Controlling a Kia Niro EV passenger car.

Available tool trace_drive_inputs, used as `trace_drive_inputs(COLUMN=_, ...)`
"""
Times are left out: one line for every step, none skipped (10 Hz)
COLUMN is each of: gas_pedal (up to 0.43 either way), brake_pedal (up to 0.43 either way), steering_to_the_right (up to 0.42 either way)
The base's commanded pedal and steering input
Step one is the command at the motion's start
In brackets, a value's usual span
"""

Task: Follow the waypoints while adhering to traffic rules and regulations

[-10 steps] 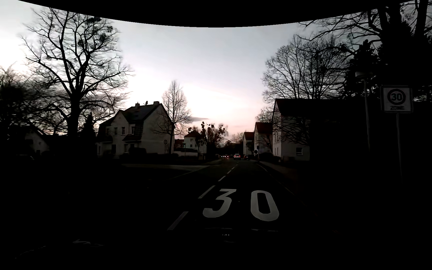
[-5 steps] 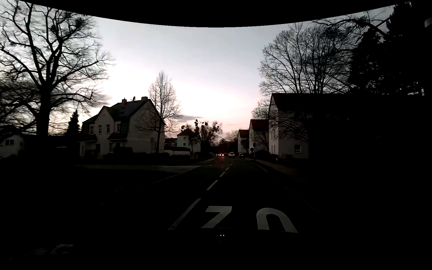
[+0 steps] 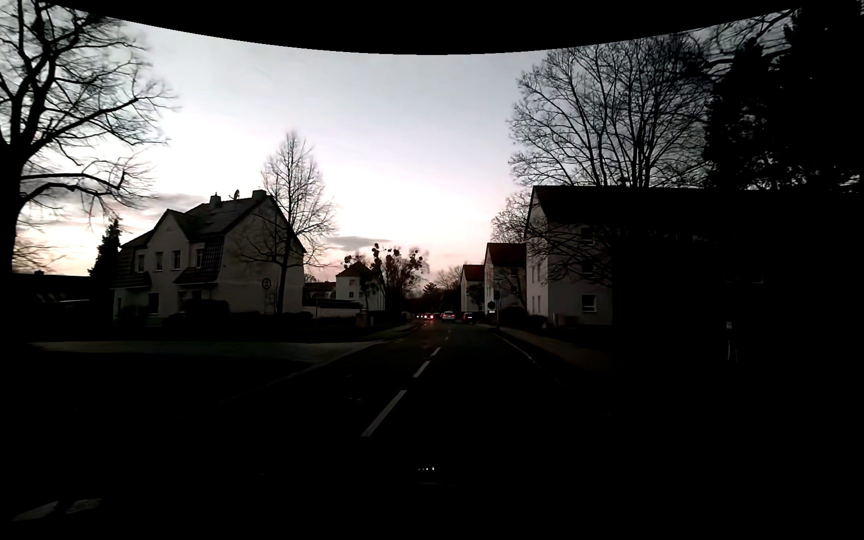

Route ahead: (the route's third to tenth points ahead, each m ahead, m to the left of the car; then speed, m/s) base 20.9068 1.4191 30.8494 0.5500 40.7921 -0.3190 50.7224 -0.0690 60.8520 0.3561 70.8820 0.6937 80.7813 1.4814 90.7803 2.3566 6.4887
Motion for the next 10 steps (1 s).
trace_drive_inputs(gas_pedal=0.13, brake_pedal=0.0, steering_to_the_right=0.046)
trace_drive_inputs(gas_pedal=0.13, brake_pedal=0.0, steering_to_the_right=0.04)
trace_drive_inputs(gas_pedal=0.13, brake_pedal=0.0, steering_to_the_right=0.039)
trace_drive_inputs(gas_pedal=0.13, brake_pedal=0.0, steering_to_the_right=0.038)
trace_drive_inputs(gas_pedal=0.118, brake_pedal=0.0, steering_to_the_right=0.035)
trace_drive_inputs(gas_pedal=0.11, brake_pedal=0.0, steering_to_the_right=0.029)
trace_drive_inputs(gas_pedal=0.11, brake_pedal=0.0, steering_to_the_right=0.022)
trace_drive_inputs(gas_pedal=0.11, brake_pedal=0.0, steering_to_the_right=0.015)
trace_drive_inputs(gas_pedal=0.098, brake_pedal=0.0, steering_to_the_right=0.013)
trace_drive_inputs(gas_pedal=0.087, brake_pedal=0.0, steering_to_the_right=0.011)
